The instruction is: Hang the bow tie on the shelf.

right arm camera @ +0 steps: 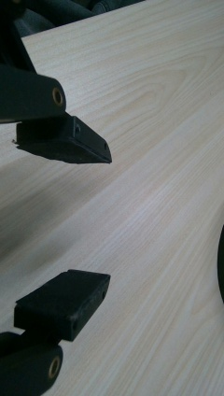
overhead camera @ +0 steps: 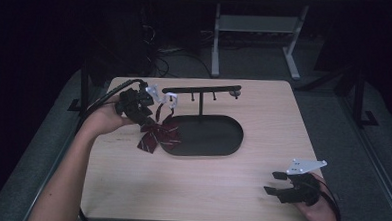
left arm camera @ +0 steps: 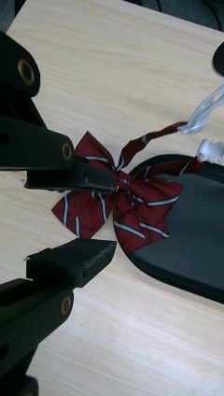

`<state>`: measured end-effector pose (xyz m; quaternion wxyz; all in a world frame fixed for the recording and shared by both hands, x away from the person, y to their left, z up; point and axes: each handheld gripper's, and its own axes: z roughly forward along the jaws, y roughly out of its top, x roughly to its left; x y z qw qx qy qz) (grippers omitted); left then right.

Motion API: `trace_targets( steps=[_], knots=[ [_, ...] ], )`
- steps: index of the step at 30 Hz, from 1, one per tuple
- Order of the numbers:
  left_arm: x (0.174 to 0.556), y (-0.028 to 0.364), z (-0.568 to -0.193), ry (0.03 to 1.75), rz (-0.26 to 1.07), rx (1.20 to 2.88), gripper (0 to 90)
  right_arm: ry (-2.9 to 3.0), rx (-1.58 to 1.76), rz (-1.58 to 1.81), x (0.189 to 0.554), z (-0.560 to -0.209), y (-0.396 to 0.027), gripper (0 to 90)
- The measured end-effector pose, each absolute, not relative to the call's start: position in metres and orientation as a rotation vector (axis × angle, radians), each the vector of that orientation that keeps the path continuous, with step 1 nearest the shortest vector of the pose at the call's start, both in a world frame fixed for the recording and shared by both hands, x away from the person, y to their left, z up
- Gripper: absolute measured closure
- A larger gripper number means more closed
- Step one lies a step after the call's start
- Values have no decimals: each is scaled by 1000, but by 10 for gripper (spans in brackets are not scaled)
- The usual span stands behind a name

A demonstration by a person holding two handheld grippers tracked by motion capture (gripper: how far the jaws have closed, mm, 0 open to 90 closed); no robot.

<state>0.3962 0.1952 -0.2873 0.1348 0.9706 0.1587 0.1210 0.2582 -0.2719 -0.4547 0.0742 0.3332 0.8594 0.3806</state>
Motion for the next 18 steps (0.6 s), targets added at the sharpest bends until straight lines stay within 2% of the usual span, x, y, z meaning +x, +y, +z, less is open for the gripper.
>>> trace_targets(
  steps=[18],
  knots=[
    [371,211,-310,484,325,2749,563,2574,1012,1141,258,-455,-274,347]
  ],
)
